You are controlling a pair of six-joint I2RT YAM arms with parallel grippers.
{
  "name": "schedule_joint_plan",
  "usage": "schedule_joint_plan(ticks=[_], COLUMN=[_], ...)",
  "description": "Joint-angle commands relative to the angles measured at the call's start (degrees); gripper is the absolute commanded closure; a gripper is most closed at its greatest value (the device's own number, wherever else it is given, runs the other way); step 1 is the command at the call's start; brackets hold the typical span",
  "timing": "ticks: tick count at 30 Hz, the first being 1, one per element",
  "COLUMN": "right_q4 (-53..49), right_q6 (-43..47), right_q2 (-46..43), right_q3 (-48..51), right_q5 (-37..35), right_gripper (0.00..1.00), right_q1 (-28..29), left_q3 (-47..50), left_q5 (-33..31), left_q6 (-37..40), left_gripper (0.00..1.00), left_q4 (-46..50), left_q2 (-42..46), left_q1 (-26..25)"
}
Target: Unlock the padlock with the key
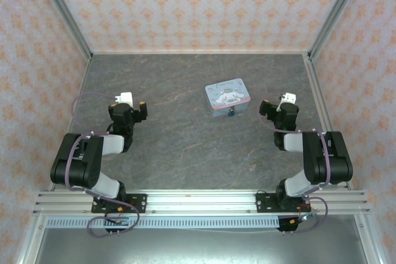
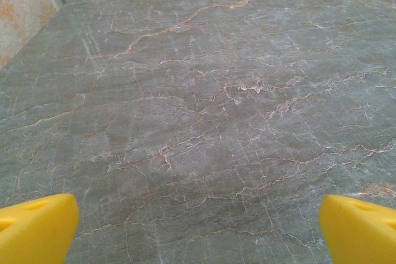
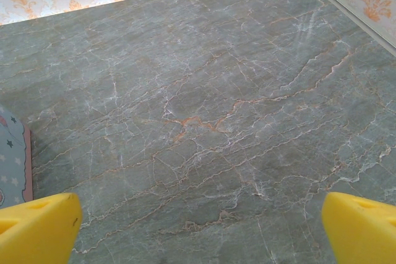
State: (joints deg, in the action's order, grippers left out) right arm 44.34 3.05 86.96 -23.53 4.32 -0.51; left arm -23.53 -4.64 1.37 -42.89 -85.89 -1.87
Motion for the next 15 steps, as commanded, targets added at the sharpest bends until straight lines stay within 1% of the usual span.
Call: schedule_joint_plan(ticks=[1,4,7,11,13,15], right_q4=[-0.03,0.45,-1.51,-10.07,-14.69,-20.9], right_q6=[-0.5,-0.65,-1.11,-1.99,-2.98,-4.96], right_q2=[0.26,-0.07,-2.02,-7.75,-10.74,-14.06], right_q3=[-0.51,-0.12,-0.36,-2.15,-3.19,-4.55], right_q5=[-0.74,-1.08,-2.38,-3.08,-2.93,-2.67], right_gripper=[0.01,0.01,0.01,0.01,0.01,0.01], right_q1=[0.26,0.25,0.25,0.27,0.25,0.3], left_q3=[-1.0,-0.58,-1.08,-2.98,-4.1,-5.46], left_q5=[0.48,-0.58,-2.05,-1.12,-1.05,0.37], left_q6=[-0.66,-1.29,-1.99,-5.0,-8.1,-12.72], left_gripper=[0.0,0.0,0.0,0.0,0.0,0.0], left_q4=[0.58,0.63,6.97,18.63,23.67,28.84], left_q2=[0.11,1.46,7.75,17.68,21.98,25.72], left_q1=[-0.48,-0.5,-0.46,-0.64,-0.76,-0.93])
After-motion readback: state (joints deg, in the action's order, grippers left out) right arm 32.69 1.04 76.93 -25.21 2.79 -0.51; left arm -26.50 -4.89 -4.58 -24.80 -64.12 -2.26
